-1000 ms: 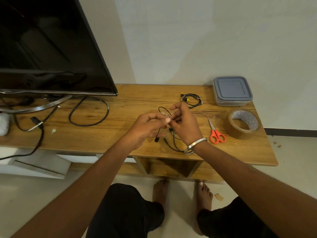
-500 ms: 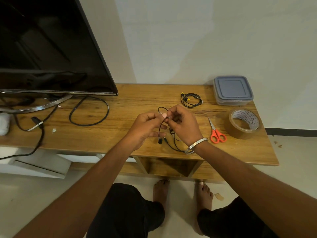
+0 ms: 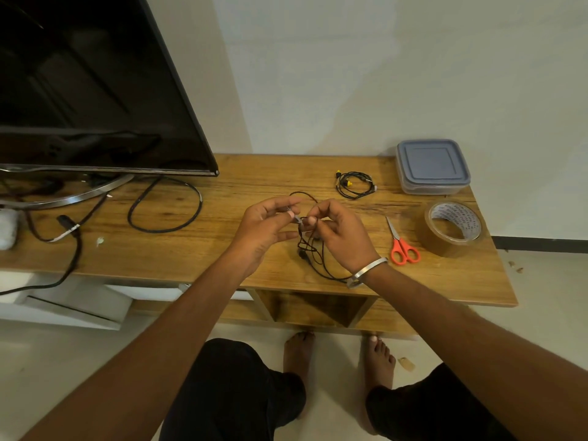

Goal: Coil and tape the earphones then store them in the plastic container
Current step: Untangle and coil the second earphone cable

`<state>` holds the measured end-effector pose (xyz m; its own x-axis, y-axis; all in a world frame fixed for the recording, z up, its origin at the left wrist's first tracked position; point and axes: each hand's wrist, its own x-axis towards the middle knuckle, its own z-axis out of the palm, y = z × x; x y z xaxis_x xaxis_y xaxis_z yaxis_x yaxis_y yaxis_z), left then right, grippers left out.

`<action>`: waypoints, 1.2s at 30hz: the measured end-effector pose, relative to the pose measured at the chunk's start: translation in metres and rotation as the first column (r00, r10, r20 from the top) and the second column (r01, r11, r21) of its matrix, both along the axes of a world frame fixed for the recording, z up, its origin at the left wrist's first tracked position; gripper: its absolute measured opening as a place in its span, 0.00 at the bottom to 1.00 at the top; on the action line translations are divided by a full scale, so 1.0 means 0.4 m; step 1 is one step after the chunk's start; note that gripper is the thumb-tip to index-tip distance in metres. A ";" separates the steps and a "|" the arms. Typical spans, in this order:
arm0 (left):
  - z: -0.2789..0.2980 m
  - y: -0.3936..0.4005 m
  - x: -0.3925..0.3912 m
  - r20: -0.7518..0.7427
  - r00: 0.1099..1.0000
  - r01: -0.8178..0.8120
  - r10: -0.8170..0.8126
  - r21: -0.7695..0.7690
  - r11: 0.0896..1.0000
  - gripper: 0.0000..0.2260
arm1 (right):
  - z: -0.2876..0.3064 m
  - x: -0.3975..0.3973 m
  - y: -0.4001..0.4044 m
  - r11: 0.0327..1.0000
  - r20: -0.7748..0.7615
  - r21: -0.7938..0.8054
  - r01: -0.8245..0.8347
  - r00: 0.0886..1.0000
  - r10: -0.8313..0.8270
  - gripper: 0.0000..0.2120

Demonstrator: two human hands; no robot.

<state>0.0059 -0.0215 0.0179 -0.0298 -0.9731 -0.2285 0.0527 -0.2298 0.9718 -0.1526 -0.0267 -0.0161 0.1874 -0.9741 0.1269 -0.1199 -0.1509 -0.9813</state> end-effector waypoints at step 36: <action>0.043 -0.041 0.052 -0.555 0.803 -0.273 0.216 -0.021 0.962 0.22 | -0.028 -0.062 -0.014 0.951 -0.847 0.171 0.258 0.532 0.008 0.12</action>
